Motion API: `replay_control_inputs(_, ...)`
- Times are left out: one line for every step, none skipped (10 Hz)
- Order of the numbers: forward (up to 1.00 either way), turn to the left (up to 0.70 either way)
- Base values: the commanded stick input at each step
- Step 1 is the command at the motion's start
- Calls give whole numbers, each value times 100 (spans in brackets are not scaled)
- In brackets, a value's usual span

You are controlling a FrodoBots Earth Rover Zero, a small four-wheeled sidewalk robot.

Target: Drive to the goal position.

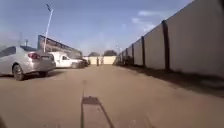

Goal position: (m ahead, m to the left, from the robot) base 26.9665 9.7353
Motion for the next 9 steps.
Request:
replay_control_inputs(100,0)
replay_control_inputs(100,0)
replay_control_inputs(100,0)
replay_control_inputs(100,0)
replay_control_inputs(100,0)
replay_control_inputs(100,0)
replay_control_inputs(100,0)
replay_control_inputs(100,0)
replay_control_inputs(100,0)
